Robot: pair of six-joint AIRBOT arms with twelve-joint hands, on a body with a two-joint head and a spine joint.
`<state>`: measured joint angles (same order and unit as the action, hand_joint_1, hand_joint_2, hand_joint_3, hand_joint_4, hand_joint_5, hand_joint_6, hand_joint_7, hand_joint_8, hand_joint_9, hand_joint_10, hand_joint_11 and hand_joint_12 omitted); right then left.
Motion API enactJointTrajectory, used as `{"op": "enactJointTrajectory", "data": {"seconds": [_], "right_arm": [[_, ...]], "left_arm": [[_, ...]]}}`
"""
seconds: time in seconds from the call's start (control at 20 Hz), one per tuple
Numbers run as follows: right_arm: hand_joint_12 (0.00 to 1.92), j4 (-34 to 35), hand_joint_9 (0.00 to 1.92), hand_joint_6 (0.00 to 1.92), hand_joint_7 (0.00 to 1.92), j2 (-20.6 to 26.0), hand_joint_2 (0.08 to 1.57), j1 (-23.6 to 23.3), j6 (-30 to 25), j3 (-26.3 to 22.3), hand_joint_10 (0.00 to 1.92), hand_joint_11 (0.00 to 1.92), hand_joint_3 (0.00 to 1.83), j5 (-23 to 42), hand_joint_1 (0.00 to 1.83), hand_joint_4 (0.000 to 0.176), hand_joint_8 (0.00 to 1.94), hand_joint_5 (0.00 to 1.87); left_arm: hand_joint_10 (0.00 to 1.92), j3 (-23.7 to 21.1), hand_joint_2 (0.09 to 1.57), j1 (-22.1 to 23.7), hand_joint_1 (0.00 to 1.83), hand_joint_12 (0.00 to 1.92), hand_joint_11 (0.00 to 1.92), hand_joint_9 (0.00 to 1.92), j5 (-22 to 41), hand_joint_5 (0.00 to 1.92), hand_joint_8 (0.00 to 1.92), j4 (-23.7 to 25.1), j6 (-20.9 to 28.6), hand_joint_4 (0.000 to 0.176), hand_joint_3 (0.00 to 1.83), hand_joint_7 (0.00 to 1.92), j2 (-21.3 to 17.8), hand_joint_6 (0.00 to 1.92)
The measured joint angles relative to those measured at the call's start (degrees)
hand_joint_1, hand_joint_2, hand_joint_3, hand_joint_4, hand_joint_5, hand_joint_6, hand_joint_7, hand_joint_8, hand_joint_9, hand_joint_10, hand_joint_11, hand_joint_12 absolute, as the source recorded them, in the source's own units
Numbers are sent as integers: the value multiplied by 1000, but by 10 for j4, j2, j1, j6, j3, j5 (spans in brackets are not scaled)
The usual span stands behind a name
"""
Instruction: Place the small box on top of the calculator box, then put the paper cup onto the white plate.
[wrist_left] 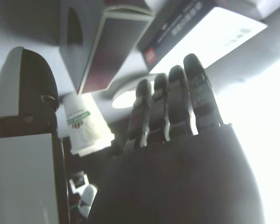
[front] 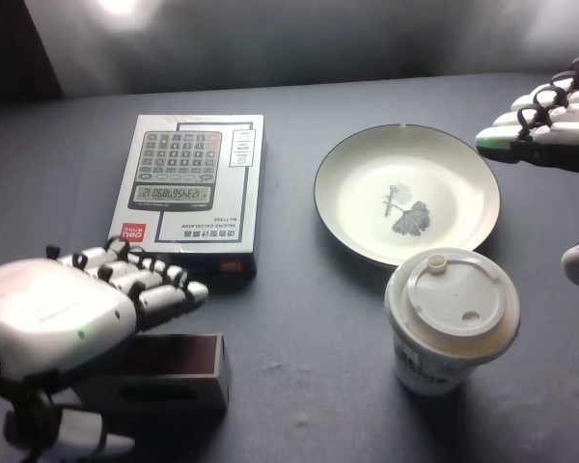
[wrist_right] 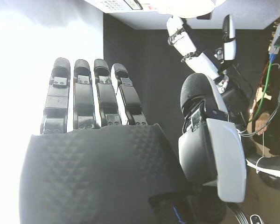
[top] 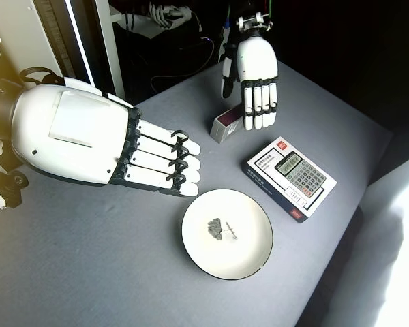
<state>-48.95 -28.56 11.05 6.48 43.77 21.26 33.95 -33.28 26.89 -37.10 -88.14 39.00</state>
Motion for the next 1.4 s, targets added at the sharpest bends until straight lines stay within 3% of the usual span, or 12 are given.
{"op": "enactJointTrajectory", "data": {"seconds": [0.1, 0.35, 0.4, 0.6, 0.7, 0.8, 0.95, 1.15, 1.2, 1.25, 1.35, 1.4], "right_arm": [[180, 0, 37, 7, 75, 0, 1280, 0, 1, 0, 3, 4, 3, 0, 65, 0, 3, 92], [271, 0, 55, 7, 89, 0, 1275, 0, 2, -1, 7, 0, 0, 1, 81, 0, 4, 112], [255, 0, 54, 3, 91, 0, 1283, 0, 2, -1, 4, 0, 2, 2, 61, 0, 2, 112], [162, 0, 8, 1, 45, 0, 1288, 0, 2, -1, 0, 0, 1, 3, 32, 0, 1, 67], [401, 0, 92, 6, 128, 0, 1259, 0, 2, -1, 13, 0, 0, 3, 94, 0, 5, 140], [368, 0, 77, 6, 115, 0, 1258, 0, 2, -1, 10, 0, 0, 3, 73, 0, 5, 127], [333, -1, 81, 4, 108, 0, 1275, 0, 2, -1, 5, 0, 2, 3, 37, 0, 4, 120], [317, -1, 93, 0, 109, 0, 1283, 0, 2, -1, 5, 0, 3, 4, 35, 0, 2, 116], [318, -2, 102, 2, 118, 0, 1284, 0, 2, -1, 8, 0, 3, 3, 38, 0, 6, 122], [338, -2, 110, 2, 123, 0, 1283, 0, 2, -1, 8, 0, 1, 3, 54, 0, 4, 126], [343, -2, 109, 1, 122, 0, 1282, 0, 2, -1, 2, 0, 1, 3, 25, 0, 1, 123], [337, -2, 107, 1, 118, 0, 1285, 0, 2, -1, 1, 0, 2, 3, 20, 0, 0, 124]], "left_arm": [[2, 0, 1052, -5, 1005, 354, 0, 108, 0, 122, 2, -8, -5, 0, 5, 114, 7, 1], [3, 5, 1073, -19, 996, 311, 0, 88, 13, 116, 1, -14, -17, 0, 7, 96, 25, 1], [5, 8, 1068, -20, 983, 407, 0, 115, 15, 131, 3, -16, -17, 0, 3, 118, 26, 2], [0, 25, 1086, -26, 972, 377, 0, 94, 24, 106, 0, -15, -19, 0, 4, 94, 40, 0], [12, 37, 1075, -30, 1034, 528, 0, 169, 23, 184, 10, -15, -18, 0, 0, 170, 53, 11], [9, 46, 1119, -33, 1001, 541, 0, 191, 23, 204, 10, -15, -18, 0, 9, 214, 61, 8], [31, 59, 1172, -45, 980, 889, 0, 370, 28, 322, 18, -18, -18, 0, 5, 399, 73, 17], [89, 69, 1166, -50, 1129, 1188, 220, 785, 46, 707, 27, -17, -17, 0, 1, 827, 80, 19], [160, 71, 1163, -50, 1204, 1223, 346, 895, 51, 767, 877, -17, -16, 0, 2, 959, 82, 922], [395, 71, 1206, -50, 1198, 1303, 362, 845, 53, 710, 1221, -17, -16, 0, 2, 896, 84, 1188], [1026, 75, 1208, -50, 1221, 1393, 445, 713, 56, 814, 1443, -15, -16, 0, 0, 836, 88, 1022], [1111, 75, 1203, -50, 1217, 1412, 445, 694, 57, 819, 1442, -19, -16, 0, 2, 837, 87, 1027]]}}
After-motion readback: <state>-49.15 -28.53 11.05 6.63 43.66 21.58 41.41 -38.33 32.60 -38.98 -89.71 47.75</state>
